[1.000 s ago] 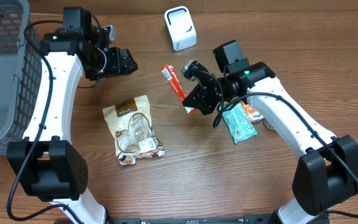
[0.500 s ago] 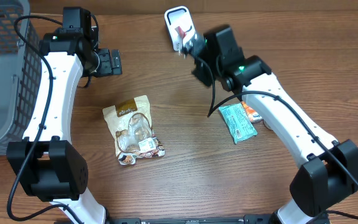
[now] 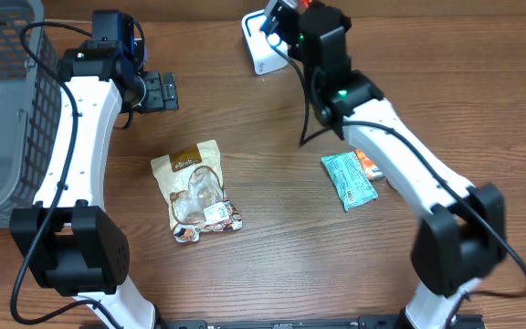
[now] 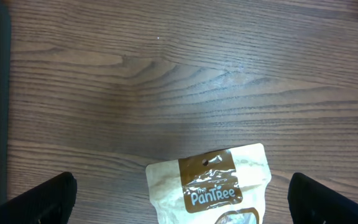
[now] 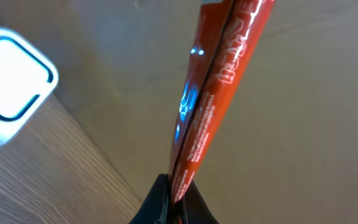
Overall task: Scan the item barcode
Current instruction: 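Hold the PanTree bag at the white scanner with the right gripper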
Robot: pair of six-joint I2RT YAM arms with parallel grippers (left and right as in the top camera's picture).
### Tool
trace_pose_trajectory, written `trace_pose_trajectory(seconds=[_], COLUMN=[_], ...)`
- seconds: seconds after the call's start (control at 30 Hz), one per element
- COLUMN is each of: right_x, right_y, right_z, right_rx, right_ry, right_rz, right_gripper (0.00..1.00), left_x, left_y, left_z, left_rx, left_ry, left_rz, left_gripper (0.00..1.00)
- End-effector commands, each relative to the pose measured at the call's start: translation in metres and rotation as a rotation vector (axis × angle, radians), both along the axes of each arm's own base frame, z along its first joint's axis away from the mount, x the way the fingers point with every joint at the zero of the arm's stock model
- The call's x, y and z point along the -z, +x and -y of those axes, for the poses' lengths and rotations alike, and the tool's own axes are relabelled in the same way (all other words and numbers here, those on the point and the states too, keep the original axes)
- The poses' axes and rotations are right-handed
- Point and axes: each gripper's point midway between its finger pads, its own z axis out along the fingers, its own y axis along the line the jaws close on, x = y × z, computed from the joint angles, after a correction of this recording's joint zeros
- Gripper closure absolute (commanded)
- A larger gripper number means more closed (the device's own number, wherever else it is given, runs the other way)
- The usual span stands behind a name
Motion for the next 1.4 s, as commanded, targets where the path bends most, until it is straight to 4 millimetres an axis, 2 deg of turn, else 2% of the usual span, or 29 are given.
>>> trace_pose_trajectory(seconds=[0.0, 0.2, 0.4, 0.5, 0.63, 0.77, 1.0, 1.2, 1.37], right_x=[0.037, 0.088, 0.149, 0.173, 0.193, 0.200, 0.193, 0.204, 0.204], right_y=[0.023, 0.048, 0.059, 0.062, 0.062, 0.062, 0.067, 0.065, 0.064], right_z=[0.001, -0.009, -0.011, -0.010, -0.008, -0.008, -0.001, 0.000, -0.001], right_rx=[0.056, 0.074, 0.063, 0.064, 0.065, 0.063, 0.079, 0.070, 0.074], right_ry=[-0.164, -0.148, -0.315, -0.389, -0.404, -0.411, -0.428, -0.449, -0.445], right_rz=[0.011, 0.053, 0.025, 0.020, -0.006, -0.016, -0.007, -0.047, -0.047], right_gripper=[0.96, 0.96, 0.97, 0.97, 0.97, 0.96, 0.97, 0.96, 0.97], left_x=[-0.007, -0.007, -0.007, -0.007, -0.007, -0.007, -0.007, -0.007, -0.007], left_y=[0.004, 0.004, 0.004, 0.004, 0.004, 0.004, 0.004, 0.004, 0.004], left_z=[-0.004, -0.004, -0.004, -0.004, -0.004, -0.004, -0.004, -0.004, -0.004], left_rx=[-0.022, -0.022, -0.022, -0.022, -0.022, -0.022, -0.022, -0.022, -0.022], left_ry=[0.004, 0.004, 0.004, 0.004, 0.004, 0.004, 0.004, 0.004, 0.004], left_rz=[0.023, 0.023, 0.023, 0.023, 0.023, 0.023, 0.023, 0.023, 0.023], left_gripper=[0.00, 0.00, 0.00, 0.00, 0.00, 0.00, 0.00, 0.00, 0.00])
